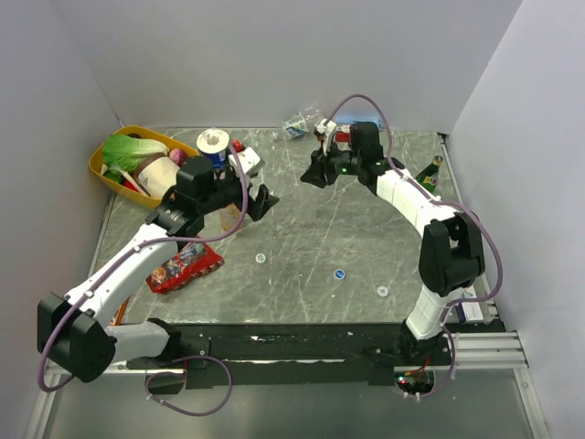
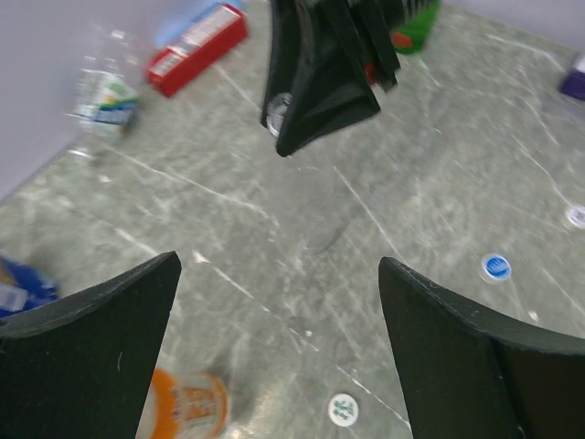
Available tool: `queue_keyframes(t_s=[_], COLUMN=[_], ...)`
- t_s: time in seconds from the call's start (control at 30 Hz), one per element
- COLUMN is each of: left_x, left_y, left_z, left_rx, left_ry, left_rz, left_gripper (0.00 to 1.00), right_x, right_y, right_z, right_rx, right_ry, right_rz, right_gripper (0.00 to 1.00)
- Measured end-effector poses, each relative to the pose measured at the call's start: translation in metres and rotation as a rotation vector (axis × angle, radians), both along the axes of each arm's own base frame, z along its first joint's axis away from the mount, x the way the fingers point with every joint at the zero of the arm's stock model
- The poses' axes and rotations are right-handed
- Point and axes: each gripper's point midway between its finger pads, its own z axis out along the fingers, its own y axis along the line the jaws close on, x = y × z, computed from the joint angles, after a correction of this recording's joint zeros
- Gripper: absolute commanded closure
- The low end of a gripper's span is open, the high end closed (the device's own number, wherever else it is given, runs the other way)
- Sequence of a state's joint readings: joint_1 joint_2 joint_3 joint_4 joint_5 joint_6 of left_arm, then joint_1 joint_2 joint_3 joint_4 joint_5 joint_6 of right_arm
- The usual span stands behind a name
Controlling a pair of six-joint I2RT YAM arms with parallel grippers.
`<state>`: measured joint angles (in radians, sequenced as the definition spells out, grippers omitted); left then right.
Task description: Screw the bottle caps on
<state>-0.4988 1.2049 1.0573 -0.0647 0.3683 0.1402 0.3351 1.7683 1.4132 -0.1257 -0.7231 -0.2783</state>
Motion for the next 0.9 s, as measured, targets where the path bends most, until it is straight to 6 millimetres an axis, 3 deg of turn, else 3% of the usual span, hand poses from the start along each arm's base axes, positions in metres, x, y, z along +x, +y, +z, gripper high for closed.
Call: queue_keyframes(t_s=[0.13,0.4,0.47,0.6,0.9], left_x=[-0.006,-0.007,-0.007,-0.003,0.007], left_y=[-0.011,-0.033,-0.038,-0.047,-0.055], left_z=[-0.025,-0.051,-0.053,-0.052,-0.045], left_rx=[0.012,0.013,0.002,-0.032,-0.083], left_ry=[0.034,0.061,0.065,0.058,0.034], left_rz=[-0.083,-0.215,-0.243,-0.269,-0.266], left_gripper=[0.04,0.04,0.04,0.04,0.04], right_x=[-0.022,-0.06,-0.067,-0.077,-0.09], right_y=[0.002,0.01,0.012,0.014,0.018], right_z=[0.019,0.123,0.14,0.158,0.177], right_rx=[0.032,0.17,0.202,0.247,0.306], right_ry=[0.034,-0.059,-0.067,-0.041,0.024], right_rz=[0.067,0.195,0.214,0.239,0.274], right_gripper=[0.93,0.99,1.0,1.0,1.0])
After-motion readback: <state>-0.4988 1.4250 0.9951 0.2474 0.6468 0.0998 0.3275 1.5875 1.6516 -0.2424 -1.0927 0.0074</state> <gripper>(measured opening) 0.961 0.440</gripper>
